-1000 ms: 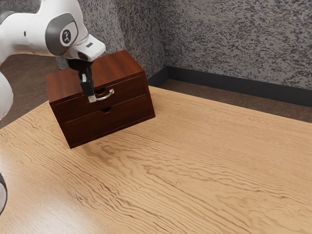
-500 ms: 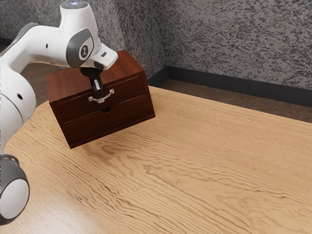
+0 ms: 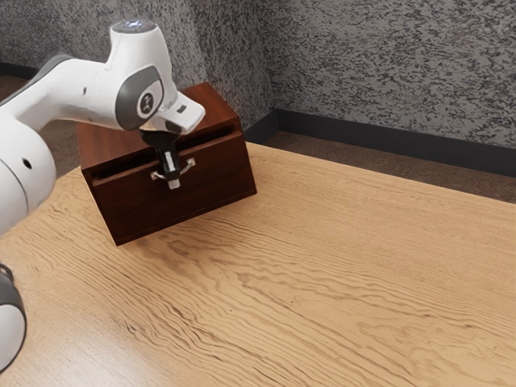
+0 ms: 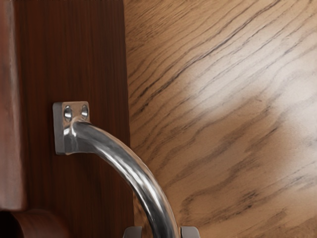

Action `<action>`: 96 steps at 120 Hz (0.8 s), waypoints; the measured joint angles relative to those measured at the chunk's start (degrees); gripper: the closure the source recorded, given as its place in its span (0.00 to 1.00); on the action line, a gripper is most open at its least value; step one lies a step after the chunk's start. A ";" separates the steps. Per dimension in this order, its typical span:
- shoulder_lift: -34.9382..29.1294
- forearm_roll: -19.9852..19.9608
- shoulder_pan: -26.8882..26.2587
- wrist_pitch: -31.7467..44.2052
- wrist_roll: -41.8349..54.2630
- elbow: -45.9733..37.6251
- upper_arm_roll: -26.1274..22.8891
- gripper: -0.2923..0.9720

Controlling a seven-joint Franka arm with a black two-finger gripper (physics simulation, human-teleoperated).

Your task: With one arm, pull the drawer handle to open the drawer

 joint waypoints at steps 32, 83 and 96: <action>-5.53 0.31 -5.40 2.69 -1.72 -8.19 1.62 0.84; -13.67 0.42 -10.57 3.66 -3.81 -18.38 1.95 0.80; -16.26 1.80 -12.59 3.64 -4.39 -21.24 1.85 0.80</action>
